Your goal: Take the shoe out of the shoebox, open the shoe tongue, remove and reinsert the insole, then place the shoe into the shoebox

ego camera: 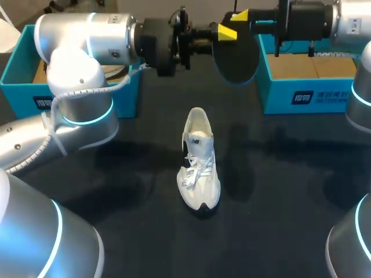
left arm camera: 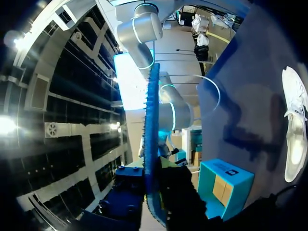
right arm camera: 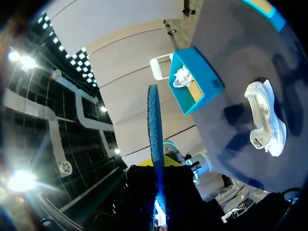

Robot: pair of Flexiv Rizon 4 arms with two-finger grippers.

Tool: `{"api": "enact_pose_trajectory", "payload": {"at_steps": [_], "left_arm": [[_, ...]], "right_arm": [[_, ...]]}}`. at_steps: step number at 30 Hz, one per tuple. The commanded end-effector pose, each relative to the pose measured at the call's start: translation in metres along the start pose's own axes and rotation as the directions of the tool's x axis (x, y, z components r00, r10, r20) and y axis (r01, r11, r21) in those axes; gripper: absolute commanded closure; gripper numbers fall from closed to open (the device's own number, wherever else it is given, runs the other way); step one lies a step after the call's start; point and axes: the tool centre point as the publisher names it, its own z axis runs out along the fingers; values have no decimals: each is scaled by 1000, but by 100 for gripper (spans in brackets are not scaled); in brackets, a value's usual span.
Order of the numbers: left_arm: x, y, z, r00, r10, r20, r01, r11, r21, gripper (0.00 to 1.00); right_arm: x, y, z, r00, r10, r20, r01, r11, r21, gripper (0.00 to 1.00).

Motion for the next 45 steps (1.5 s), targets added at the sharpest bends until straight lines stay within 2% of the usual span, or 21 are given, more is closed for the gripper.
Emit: {"api": "enact_pose_trajectory", "payload": {"at_steps": [1,2,3,4,9,18,23,40,42,45], "left_arm": [[2,-4,-1,1000,-1,15,2,1000,-12,100],[2,-3,-1,1000,-4,22,4,1000,-14,100],[2,-3,-1,1000,-5,26,5,1000,-16,100],[1,-3,-2,1000,-5,28,5,1000,-18,100],[-1,-5,-6,1000,6,31,-5,1000,-23,100],[3,-3,-16,1000,0,25,1,1000,-20,100],[2,-6,-14,999,-1,45,1,1000,8,100],[2,-7,-14,999,-5,46,5,1000,4,100],[2,-7,-14,999,-5,46,5,1000,4,100],[2,-7,-14,999,-5,46,5,1000,4,100]], "right_arm": [[0,-1,0,1000,8,-11,-9,1000,-9,100],[0,-1,-1,1000,6,-13,-7,1000,-12,100],[0,-1,-2,1000,2,-21,-2,1000,-19,61],[-1,-1,-4,1000,-2,-30,1,1000,-24,0],[-4,-2,-15,998,-50,-25,49,998,-28,0],[-30,-20,-69,978,-207,-6,207,978,-35,0],[-41,-30,-89,945,-326,17,325,945,45,0],[-42,-31,-90,942,-333,30,331,942,55,0],[-49,-33,-101,912,-411,-9,410,907,95,0],[-56,-32,-116,890,-456,-9,454,883,122,0]]}}
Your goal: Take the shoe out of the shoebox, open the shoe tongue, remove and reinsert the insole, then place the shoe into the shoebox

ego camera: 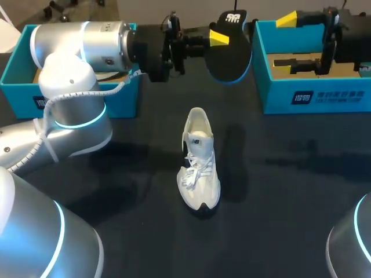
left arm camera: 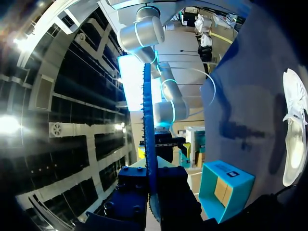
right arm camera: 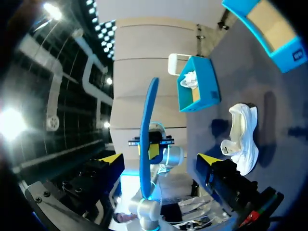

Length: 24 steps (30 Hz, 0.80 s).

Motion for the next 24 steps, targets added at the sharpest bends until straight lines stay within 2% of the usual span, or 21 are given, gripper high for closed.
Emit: {"api": "enact_pose_trajectory", "payload": {"at_steps": [1,10,24], "left_arm": [[1,0,1,1000,1,2,-1,1000,-1,100],[1,0,1,1000,1,2,-1,1000,-1,100],[1,0,1,1000,1,2,-1,1000,-1,100]], "right_arm": [[-13,-1,-24,998,-64,-12,65,997,42,0],[-21,2,-51,997,-73,4,73,994,77,0],[-21,2,-52,997,-76,7,75,994,73,0]]}}
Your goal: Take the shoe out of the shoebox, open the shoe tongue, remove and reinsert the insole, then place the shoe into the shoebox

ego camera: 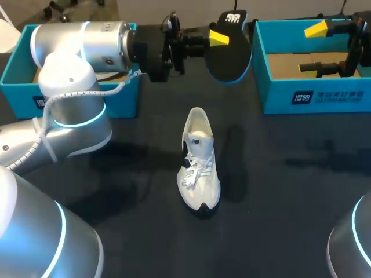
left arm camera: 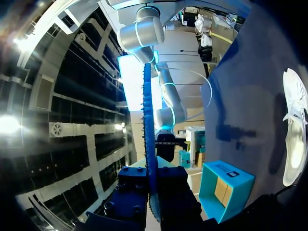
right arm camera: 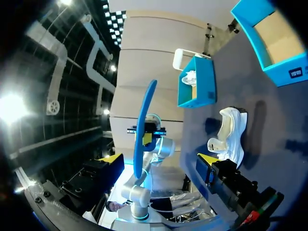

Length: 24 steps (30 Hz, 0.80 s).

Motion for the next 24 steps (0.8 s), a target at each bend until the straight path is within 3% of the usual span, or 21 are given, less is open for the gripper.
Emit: {"api": "enact_pose_trajectory", "payload": {"at_steps": [1,7,10,15,19,23,24], "left_arm": [[0,-1,1,1000,1,0,-1,1000,-3,100],[0,-1,1,1000,1,0,-1,1000,-3,100],[-8,-11,2,980,-198,29,198,980,1,100],[-17,-15,-2,882,-468,52,470,882,-22,100],[-19,-23,-8,729,-683,31,683,724,-96,100],[-18,-26,-17,566,-823,52,821,557,-122,100],[-16,-26,-19,482,-875,42,870,472,-141,100]], "right_arm": [[0,1,1,1000,1,1,-1,1000,1,0],[0,1,1,1000,1,1,-1,1000,1,0],[0,1,1,1000,1,1,-1,1000,1,0],[0,1,1,1000,1,1,-1,1000,1,0],[0,1,1,1000,1,1,-1,1000,1,0],[0,1,1,1000,1,1,-1,1000,1,0],[0,1,1,1000,1,1,-1,1000,1,0]]}}
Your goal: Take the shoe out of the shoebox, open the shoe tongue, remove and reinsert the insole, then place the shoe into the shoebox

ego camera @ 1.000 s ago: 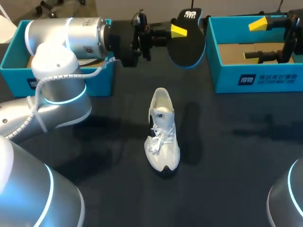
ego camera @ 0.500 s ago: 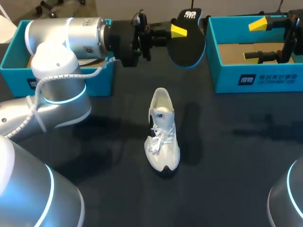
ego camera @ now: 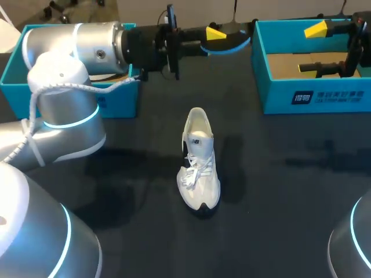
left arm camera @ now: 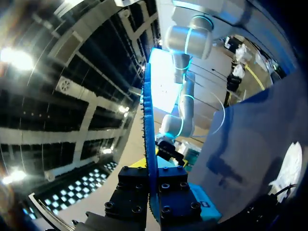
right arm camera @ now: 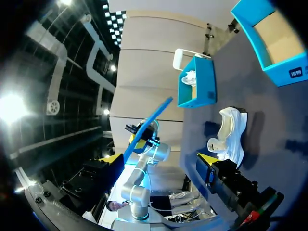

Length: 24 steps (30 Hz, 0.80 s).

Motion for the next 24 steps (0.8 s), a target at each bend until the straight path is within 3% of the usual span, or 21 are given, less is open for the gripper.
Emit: {"api": "enact_pose_trajectory", "payload": {"at_steps": [1,4,12,24], "left_arm": [[3,-10,-13,825,-565,4,560,817,-136,100],[-1,-16,-14,634,-773,40,769,623,-145,100],[-16,-21,-11,245,-969,19,961,240,-140,100],[-17,-20,-12,224,-974,15,964,219,-148,100]], "right_arm": [[0,1,1,1000,0,1,0,1000,1,0],[0,1,1,1000,0,1,0,1000,1,0],[0,1,1,1000,0,1,0,1000,1,0],[0,1,1,1000,0,1,0,1000,1,0]]}}
